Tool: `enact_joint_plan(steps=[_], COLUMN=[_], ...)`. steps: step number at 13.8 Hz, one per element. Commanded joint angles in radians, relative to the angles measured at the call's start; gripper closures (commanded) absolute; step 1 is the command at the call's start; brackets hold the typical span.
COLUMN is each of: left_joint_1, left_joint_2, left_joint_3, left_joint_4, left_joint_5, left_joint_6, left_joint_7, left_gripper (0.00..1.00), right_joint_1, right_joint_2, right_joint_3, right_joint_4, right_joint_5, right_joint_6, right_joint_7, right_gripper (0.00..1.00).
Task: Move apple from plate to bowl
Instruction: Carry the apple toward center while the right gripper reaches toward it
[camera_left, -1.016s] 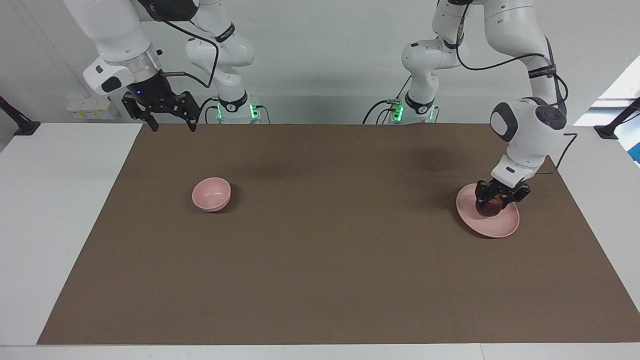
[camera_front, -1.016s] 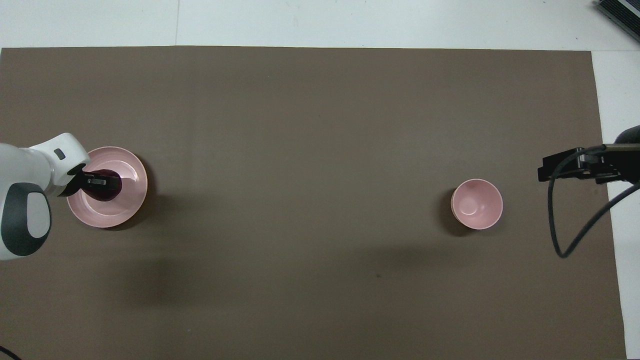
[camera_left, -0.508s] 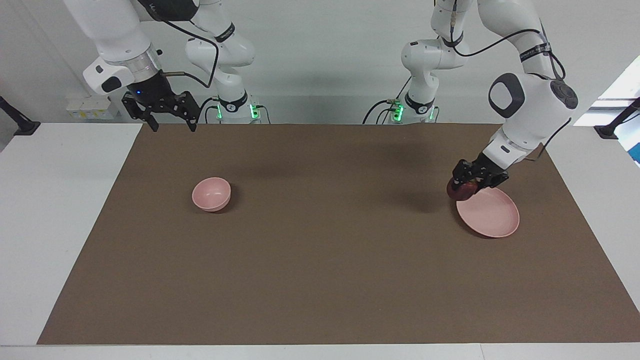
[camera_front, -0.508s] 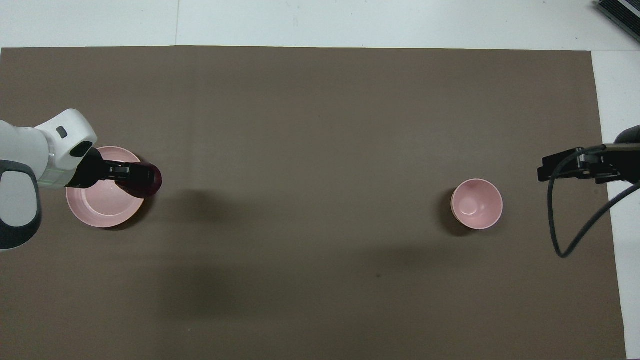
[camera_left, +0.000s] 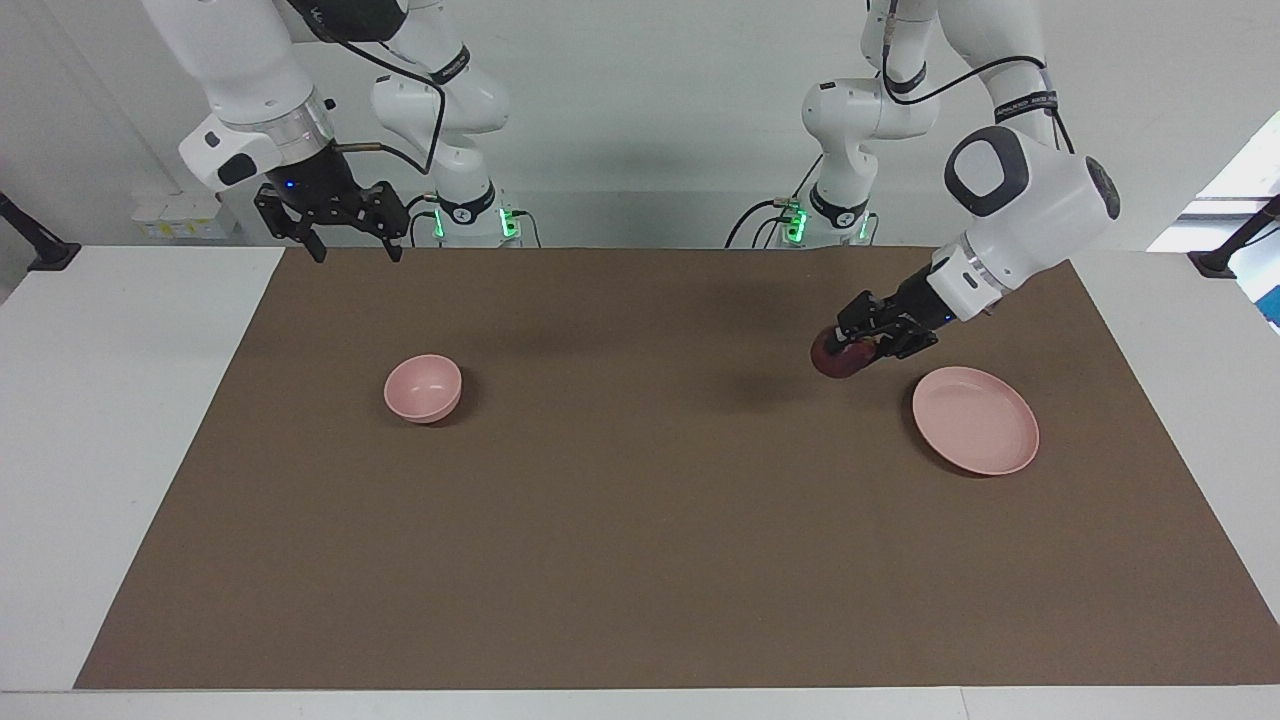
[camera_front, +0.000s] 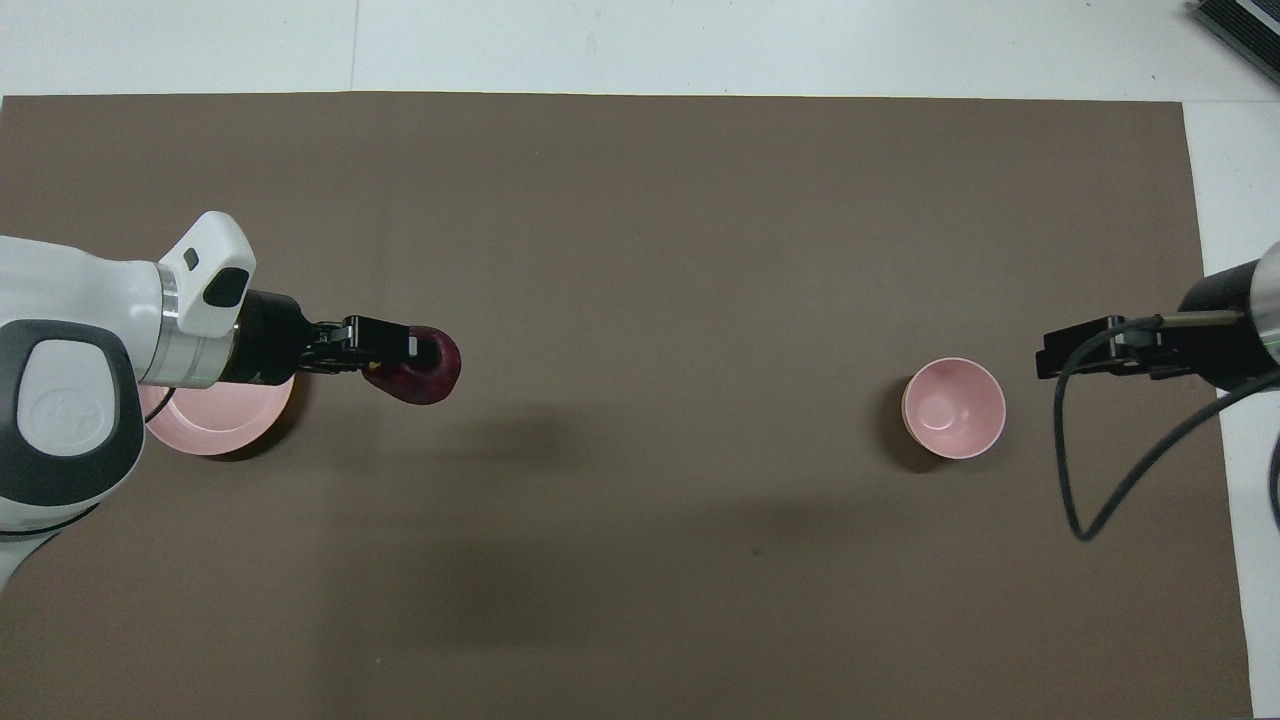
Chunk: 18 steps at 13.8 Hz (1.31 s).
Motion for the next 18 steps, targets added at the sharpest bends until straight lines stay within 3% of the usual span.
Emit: enact_joint_plan(steps=[1,7,11,15,18], left_joint_1=[-0.003,-0.003,-0.003,-0.004,-0.011], left_joint_2=[-0.030,-0.097,-0.104,-0.110,-0.108], left_joint_3=[-0.017,-0.089,-0.142,-0.158,-0.185], left_joint_4=[-0.013,-0.054,-0.054,-0.059,-0.057], left_joint_5=[-0.157,-0.421,-0.449,-0.449,-0.448], left_joint_6=[-0.017,-0.009,0.008,0.043,0.086], left_joint_7=[-0.012,-0.032,-0.077,-0.095,-0.107], left_gripper=[1.00,1.00,1.00,1.00,1.00], right_joint_1=[0.011,0.124,0.200,0.278,0.339], right_joint_2=[-0.055,0.057,0.096,0.145,0.156], right_joint_3=[0.007,0.007,0.007,0.007,0.007], right_joint_4=[-0.129,-0.129,-0.122,-0.094,-0.090], right_joint_5=[0.105,0.382,0.531,0.588,0.591], right_joint_6=[0.082,0.183,0.270,0.367,0.418], right_joint_7=[0.100,0.603,0.977,1.304,1.400], right_gripper=[0.00,0.00,0.00,0.00,0.00])
